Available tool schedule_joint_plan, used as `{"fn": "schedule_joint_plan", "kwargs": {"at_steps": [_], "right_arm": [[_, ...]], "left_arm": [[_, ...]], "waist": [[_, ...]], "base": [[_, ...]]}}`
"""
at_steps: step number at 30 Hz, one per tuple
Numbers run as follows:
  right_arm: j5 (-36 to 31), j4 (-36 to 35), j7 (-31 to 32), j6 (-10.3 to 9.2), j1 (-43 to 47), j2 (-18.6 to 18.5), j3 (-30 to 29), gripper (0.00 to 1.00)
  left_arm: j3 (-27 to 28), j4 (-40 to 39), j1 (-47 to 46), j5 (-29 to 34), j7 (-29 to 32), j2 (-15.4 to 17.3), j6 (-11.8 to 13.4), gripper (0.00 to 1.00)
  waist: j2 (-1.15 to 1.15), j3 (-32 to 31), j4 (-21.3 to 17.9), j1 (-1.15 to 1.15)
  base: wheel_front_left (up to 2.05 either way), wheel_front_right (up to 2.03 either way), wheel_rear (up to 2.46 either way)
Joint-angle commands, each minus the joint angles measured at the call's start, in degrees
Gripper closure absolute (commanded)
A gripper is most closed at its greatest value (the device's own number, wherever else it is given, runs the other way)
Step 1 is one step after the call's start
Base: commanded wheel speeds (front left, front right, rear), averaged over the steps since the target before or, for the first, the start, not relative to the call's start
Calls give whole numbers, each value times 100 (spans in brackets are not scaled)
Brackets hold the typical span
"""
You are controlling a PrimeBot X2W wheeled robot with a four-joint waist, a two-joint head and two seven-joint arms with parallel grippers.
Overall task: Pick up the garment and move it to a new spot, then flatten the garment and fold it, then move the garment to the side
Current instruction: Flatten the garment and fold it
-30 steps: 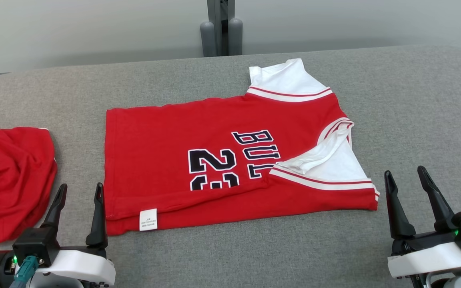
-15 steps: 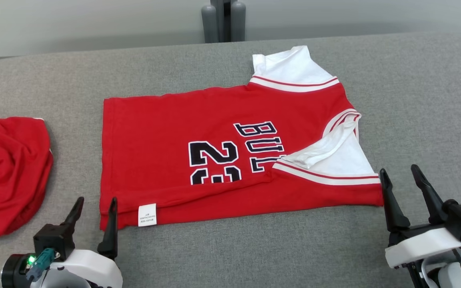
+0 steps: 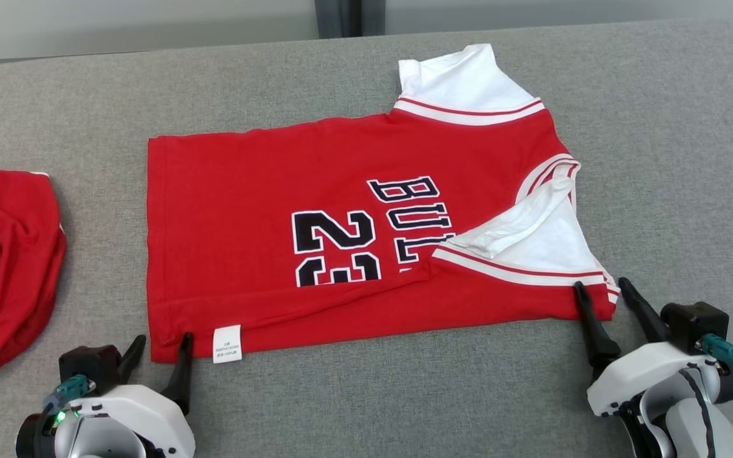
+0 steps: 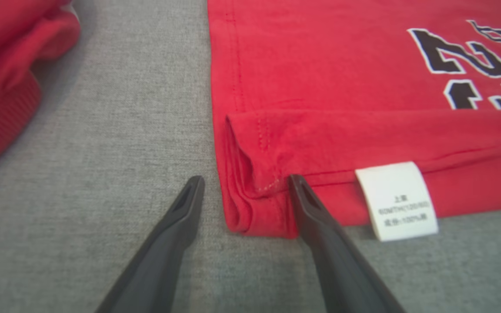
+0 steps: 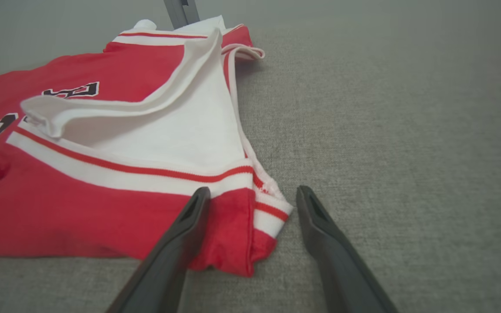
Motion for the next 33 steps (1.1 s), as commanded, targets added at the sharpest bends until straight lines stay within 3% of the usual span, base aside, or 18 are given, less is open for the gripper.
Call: {"fn": "schedule_joint_plan", "kwargs": {"at_steps": [1,2,3,4,9,16,21,24,28,29,30,31,33], "right_arm": [[67,137,66,1,-72,10,62,0],[128,214,99,1,-76,23,114,0],[180,263,105,1,-100,28,162,71],[249,304,81,1,-121,33,189,100],[491,312,-56,-8,-148,-32,245,100],[727,-222,-164,-6,93,-138,160,100],[772,-997,-15,-6,826,-206,-76,100],[694,-1609,260,-6,1519,-65,-318,100],[611,-1904,510,-5,1957,112,-486,100],[595,-1948,555,-5,2001,152,-505,93],[630,-1964,620,-4,2031,195,-504,46],[626,-1969,644,-4,2043,214,-515,0],[548,-2014,618,-1,2010,222,-588,0]], "left_arm": [[-66,178,2,-73,233,-53,-51,1],[-52,191,-6,-141,263,-75,-59,33],[-53,198,-8,-172,311,-85,-87,100],[-67,219,-1,-217,388,-92,-96,100],[15,75,45,-331,424,-55,-63,100],[158,-560,153,-429,425,68,5,100],[236,-1199,607,-547,735,204,154,100],[290,-1665,1082,-671,996,230,325,100],[273,-1921,1379,-766,1151,192,424,100],[297,-1950,1379,-743,1093,186,437,100],[287,-1939,1379,-727,1076,166,462,65],[264,-1918,1359,-735,1053,132,455,0],[308,-1911,1244,-763,898,70,470,0]], "waist": [[0,14,-6,0],[0,15,-5,0],[0,19,-9,0],[0,18,-12,0],[0,12,-30,0],[0,-61,15,0],[0,-181,38,0],[0,-211,8,0],[0,-228,-6,0],[0,-237,-11,0],[0,-243,-15,0],[0,-253,-17,0],[0,-284,-20,0]], "base": [[0,0,0],[0,0,0],[0,0,0],[0,0,0],[0,0,0],[0,0,0],[0,0,0],[0,0,0],[0,0,0],[0,0,0],[0,0,0],[0,0,0],[0,0,0]]}}
